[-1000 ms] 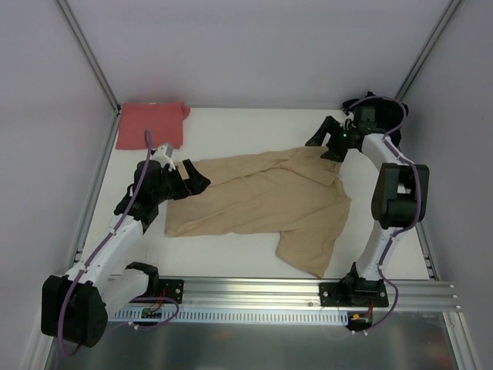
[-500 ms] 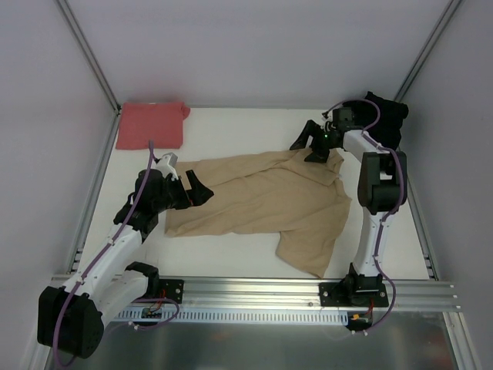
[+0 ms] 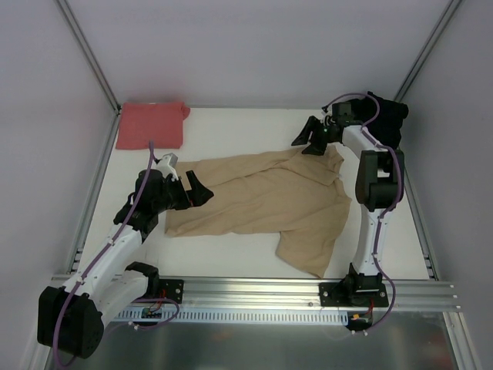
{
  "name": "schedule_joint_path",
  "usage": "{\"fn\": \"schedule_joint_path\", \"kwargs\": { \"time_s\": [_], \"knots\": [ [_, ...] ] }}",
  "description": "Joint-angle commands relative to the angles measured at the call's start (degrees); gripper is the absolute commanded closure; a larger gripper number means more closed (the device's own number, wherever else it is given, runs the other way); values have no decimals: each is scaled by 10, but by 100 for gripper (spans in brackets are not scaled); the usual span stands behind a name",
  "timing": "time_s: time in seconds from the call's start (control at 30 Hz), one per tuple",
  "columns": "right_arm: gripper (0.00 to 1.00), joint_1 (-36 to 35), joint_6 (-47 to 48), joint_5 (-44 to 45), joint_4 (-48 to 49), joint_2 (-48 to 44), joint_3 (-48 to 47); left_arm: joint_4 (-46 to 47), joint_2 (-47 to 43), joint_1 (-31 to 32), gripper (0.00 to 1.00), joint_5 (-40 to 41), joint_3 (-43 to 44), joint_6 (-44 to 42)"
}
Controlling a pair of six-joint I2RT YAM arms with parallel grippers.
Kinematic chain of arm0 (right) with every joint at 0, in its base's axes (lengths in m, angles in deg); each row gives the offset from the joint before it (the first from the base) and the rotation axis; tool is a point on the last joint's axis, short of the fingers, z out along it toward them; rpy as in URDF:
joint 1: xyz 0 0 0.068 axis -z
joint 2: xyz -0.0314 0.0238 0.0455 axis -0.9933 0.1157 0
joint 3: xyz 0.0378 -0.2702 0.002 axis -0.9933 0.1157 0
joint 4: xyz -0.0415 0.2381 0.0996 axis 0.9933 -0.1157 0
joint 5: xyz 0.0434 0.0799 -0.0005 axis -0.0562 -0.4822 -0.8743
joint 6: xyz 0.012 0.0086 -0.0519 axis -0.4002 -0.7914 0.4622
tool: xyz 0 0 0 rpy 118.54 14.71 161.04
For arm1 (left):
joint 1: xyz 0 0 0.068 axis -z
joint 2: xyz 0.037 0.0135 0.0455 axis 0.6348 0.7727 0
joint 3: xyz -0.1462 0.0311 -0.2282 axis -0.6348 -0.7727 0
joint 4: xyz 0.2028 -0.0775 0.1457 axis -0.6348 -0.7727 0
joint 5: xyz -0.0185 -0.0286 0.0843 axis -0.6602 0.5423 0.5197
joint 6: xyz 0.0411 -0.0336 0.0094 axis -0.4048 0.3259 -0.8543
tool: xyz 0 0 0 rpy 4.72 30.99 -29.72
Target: Fold and stack the t-shirts
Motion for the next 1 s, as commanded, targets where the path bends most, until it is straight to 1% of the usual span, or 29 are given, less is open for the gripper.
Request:
{"fn": "schedule_joint_path", "kwargs": {
  "time_s": [0.0,0.07,0.17,0.37,0.53,0.6,0.63,0.7,0.73,0.77,0.83,0.97],
  "knots": [
    [42,-4,-4,-3,-15,12,-15,-3,-5,6,1,-11,-2,-8],
    [43,-4,-5,1,-18,13,-13,-8,-11,6,2,-11,0,-10],
    [38,-4,-1,6,-27,10,-8,-15,-20,6,1,-8,5,-11],
    [35,-3,15,20,-37,-1,5,-20,-23,6,1,-7,4,-13],
    [35,-1,19,21,-39,2,2,-21,-29,7,1,-6,-1,-13],
    [40,-1,19,18,-40,7,1,-22,-30,6,1,-4,-1,-13],
    [47,-1,19,17,-39,10,1,-24,-31,7,1,-3,-1,-14],
    [56,-1,18,16,-38,16,2,-25,-31,7,1,-1,-1,-16],
    [62,-1,16,14,-38,16,4,-27,-31,6,1,-1,-1,-15],
    [65,-1,16,14,-37,18,5,-28,-31,6,1,-1,1,-17],
    [67,-1,15,14,-34,19,7,-29,-32,7,1,0,2,-18],
    [66,-1,15,20,-34,22,7,-30,-32,6,1,0,0,-19]
  ]
}}
